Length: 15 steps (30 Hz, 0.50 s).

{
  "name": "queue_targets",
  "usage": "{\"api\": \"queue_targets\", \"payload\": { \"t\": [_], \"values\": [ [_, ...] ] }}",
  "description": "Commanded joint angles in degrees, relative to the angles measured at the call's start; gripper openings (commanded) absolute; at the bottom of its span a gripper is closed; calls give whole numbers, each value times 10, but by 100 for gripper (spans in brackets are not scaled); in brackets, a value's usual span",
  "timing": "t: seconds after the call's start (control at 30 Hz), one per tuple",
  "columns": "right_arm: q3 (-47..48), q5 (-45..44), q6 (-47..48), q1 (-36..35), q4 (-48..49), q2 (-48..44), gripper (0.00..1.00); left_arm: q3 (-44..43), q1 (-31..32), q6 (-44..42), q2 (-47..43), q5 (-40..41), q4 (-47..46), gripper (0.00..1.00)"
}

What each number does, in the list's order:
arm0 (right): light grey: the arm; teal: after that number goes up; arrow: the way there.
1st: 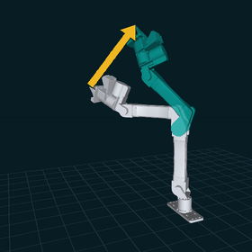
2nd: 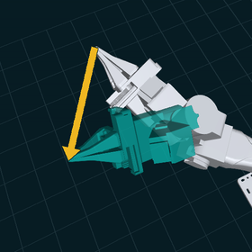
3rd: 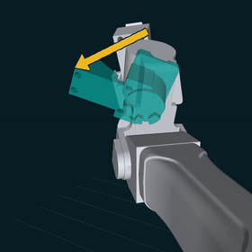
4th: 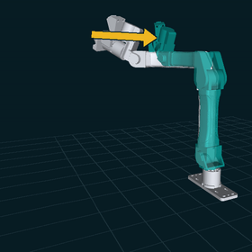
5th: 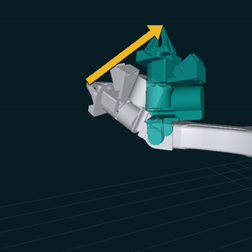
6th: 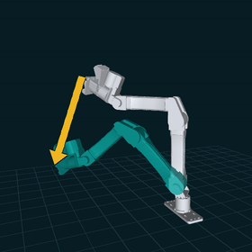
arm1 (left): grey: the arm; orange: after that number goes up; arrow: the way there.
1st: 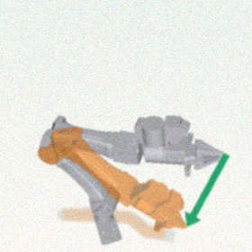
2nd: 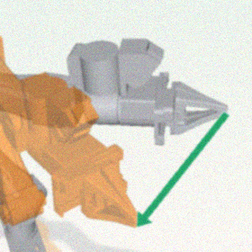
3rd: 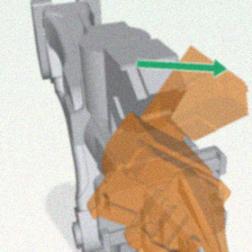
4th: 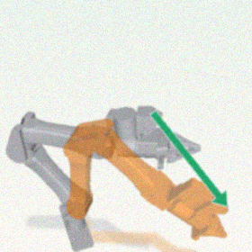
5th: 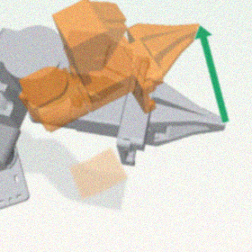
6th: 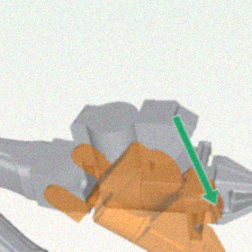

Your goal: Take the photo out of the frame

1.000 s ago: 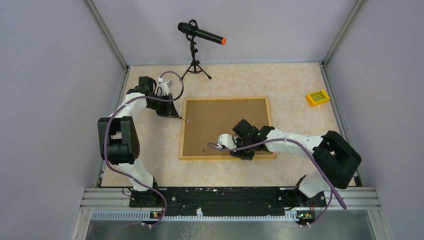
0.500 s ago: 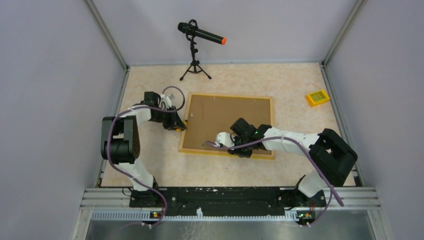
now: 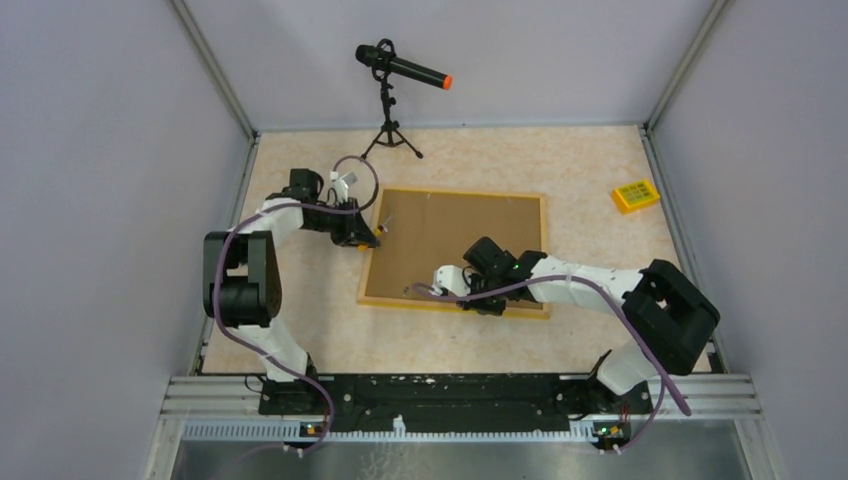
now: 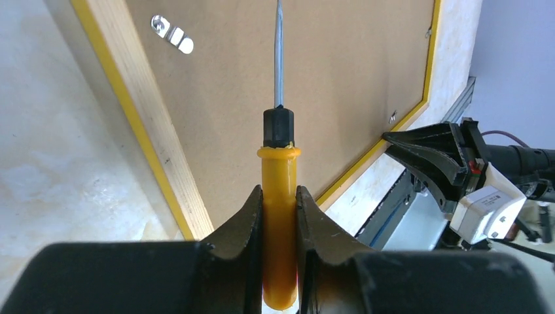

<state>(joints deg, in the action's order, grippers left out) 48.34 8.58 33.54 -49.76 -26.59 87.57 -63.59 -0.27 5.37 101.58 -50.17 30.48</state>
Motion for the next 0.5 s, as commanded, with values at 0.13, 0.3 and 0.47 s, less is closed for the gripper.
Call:
{"api": "queue_targets", "payload": {
  "t": [0.13, 0.3, 0.47],
  "values": [
    [-66, -35, 101, 80, -49, -62, 16, -66, -11, -79, -51, -6, 43, 0],
    [-54, -49, 172, 204, -94, -114, 55, -64, -11, -101, -64, 10, 49, 0],
    [38, 35, 113, 334, -175, -138, 79, -61, -12, -82, -68, 14, 34, 0]
  ]
}}
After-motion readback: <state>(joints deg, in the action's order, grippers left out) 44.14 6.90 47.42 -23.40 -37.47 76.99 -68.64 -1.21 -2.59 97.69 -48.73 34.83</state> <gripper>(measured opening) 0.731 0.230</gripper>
